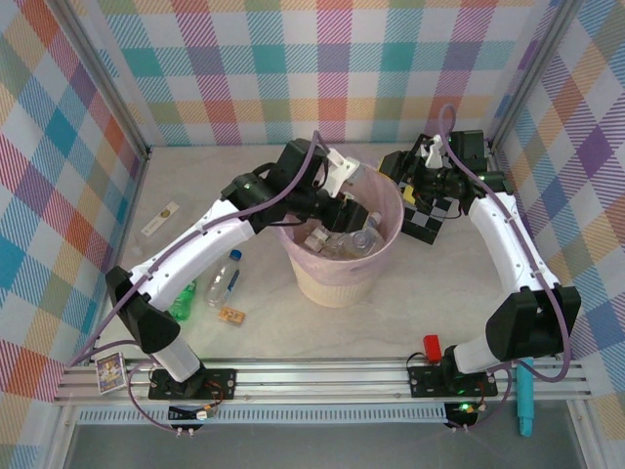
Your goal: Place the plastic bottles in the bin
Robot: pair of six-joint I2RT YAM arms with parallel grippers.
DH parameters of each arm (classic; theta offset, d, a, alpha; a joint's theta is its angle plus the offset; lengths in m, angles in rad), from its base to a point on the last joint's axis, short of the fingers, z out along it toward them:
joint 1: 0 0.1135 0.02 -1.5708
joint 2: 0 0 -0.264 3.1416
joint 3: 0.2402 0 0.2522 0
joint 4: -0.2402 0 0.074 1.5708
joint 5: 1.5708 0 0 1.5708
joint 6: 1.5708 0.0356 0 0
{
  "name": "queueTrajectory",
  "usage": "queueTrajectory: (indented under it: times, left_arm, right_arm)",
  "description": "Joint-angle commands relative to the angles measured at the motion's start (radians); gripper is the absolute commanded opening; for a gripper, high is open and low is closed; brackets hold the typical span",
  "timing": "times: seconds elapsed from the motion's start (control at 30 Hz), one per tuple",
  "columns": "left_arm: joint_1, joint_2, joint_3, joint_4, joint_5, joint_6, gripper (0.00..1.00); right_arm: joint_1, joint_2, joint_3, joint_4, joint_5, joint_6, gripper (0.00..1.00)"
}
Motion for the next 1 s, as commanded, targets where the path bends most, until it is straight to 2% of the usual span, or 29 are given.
queueTrajectory:
  times: [0.0,0.07,0.17,0.27,0.4,0.5,0.63,0.8,0.97]
  left_arm:
    - [-0.009,-0.081,-0.067,-0.135,0.058,0.082,0.49]
    - [-0.009,-0.105,-0.104,-0.193,0.047,0.117,0.47]
    - [-0.002,-0.122,-0.146,-0.281,-0.055,0.169,0.45]
    - [0.023,-0.12,-0.178,-0.28,-0.069,0.173,0.43]
    - [0.042,-0.084,-0.143,-0.285,-0.103,0.178,0.43]
    - [0.054,-0.036,-0.092,-0.351,-0.179,0.2,0.42]
    - [0.076,-0.056,-0.07,-0.316,-0.14,0.202,0.42]
    - [0.08,-0.101,0.029,-0.273,-0.082,0.192,0.53]
    - [0.104,-0.137,0.125,-0.261,-0.089,0.157,0.66]
  right_arm:
    - [0.0,0.006,0.015,0.009,-0.009,-0.013,0.96]
    - [0.0,0.01,0.017,0.009,-0.009,-0.013,0.96]
    - [0.0,0.014,0.017,0.012,-0.011,-0.01,0.96]
    - [0.0,0.017,0.021,0.013,-0.013,-0.01,0.95]
    - [-0.001,0.016,0.031,0.009,-0.014,-0.01,0.95]
    - [0.0,0.014,0.037,0.003,-0.014,-0.013,0.95]
    - [0.0,0.015,0.04,0.0,-0.013,-0.016,0.95]
    - [-0.001,0.022,0.043,0.011,-0.02,-0.012,0.95]
    - [-0.001,0.039,0.055,0.012,-0.026,-0.013,0.95]
